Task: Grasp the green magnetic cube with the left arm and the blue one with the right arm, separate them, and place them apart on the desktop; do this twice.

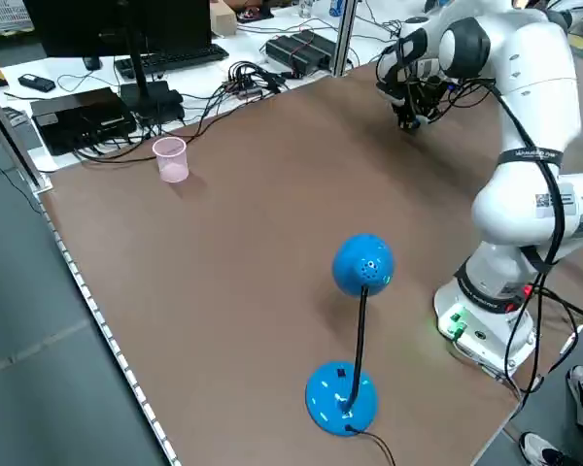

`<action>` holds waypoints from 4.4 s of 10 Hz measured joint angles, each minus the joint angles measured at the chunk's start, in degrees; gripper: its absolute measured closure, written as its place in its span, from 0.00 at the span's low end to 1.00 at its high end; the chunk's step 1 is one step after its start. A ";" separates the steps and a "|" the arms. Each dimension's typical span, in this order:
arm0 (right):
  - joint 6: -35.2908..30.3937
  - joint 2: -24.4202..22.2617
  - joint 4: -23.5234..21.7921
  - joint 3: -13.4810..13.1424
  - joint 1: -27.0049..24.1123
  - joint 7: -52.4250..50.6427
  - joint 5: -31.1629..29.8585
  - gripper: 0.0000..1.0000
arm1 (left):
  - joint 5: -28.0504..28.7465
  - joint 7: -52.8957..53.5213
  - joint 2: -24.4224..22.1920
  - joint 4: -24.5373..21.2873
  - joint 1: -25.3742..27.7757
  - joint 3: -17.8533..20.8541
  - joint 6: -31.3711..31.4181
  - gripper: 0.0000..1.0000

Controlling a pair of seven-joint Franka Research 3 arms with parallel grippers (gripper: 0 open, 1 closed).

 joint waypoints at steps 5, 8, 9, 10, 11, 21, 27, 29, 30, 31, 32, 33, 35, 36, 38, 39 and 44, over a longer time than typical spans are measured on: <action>0.16 0.10 0.01 0.35 0.18 0.06 0.00 0.69 | 0.00 0.00 -0.03 -0.34 -0.15 -0.05 -0.15 0.77; 0.15 0.11 0.01 0.47 0.18 0.13 0.00 0.69 | 0.00 0.00 -0.03 -0.39 -0.15 -0.01 -0.31 0.77; 0.15 0.11 0.02 0.47 0.18 0.14 0.00 0.69 | 0.00 0.00 -0.03 -0.39 -0.16 -0.01 -0.32 0.77; 0.14 0.17 0.12 0.50 0.18 0.47 -0.01 0.68 | 0.00 0.00 -0.04 -0.40 -0.15 0.01 -0.36 0.77; 0.10 0.32 0.39 0.57 0.18 1.07 -0.01 0.67 | 0.01 0.00 -0.05 -0.40 -0.15 0.07 -0.58 0.77; 0.94 1.93 3.12 1.59 0.60 2.33 0.00 0.77 | 0.01 0.18 -0.16 -1.05 -0.05 -0.13 -1.09 0.77; 0.46 1.97 3.53 1.27 0.41 2.32 -2.97 0.77 | 0.02 1.09 -0.61 -1.26 0.85 0.28 -3.38 0.77; -0.44 1.92 3.68 1.28 0.36 2.32 -4.71 0.77 | 0.14 2.22 -2.04 -1.09 2.52 0.45 -3.47 0.77; -1.47 1.82 3.84 1.30 0.36 2.32 -5.13 0.77 | 0.14 4.06 -3.19 -0.77 3.79 0.74 -3.49 0.77; -2.60 1.65 3.91 1.31 0.36 2.32 -5.38 0.77 | 0.15 5.57 -4.00 0.34 4.57 1.84 -3.42 0.77; -3.57 1.50 3.95 1.32 0.36 2.31 -5.48 0.77 | 0.15 7.25 -4.30 1.65 4.93 3.65 -2.35 0.77; -4.78 1.37 4.09 1.33 0.36 2.30 -5.53 0.77 | 0.16 10.16 -4.32 2.39 5.17 5.37 0.95 0.77; -6.46 1.17 4.17 1.34 0.36 2.29 -5.57 0.74 | 0.16 13.64 -3.56 2.29 5.36 6.40 13.09 0.77; -7.14 1.11 4.17 1.32 0.36 2.29 -5.57 0.63 | 0.16 13.94 -2.45 2.15 5.41 6.71 20.87 0.77; -7.75 0.95 4.18 1.26 0.17 2.30 -5.58 0.33 | 0.16 16.46 0.57 2.06 5.45 6.96 31.92 0.74; -7.84 0.88 4.18 1.25 0.05 2.30 -5.58 0.29 | 0.16 17.54 1.01 2.09 5.49 6.96 33.15 0.63; -9.07 0.50 3.16 1.13 -1.76 2.21 -5.60 0.37 | 0.14 15.50 -4.61 1.53 3.42 6.06 14.95 0.00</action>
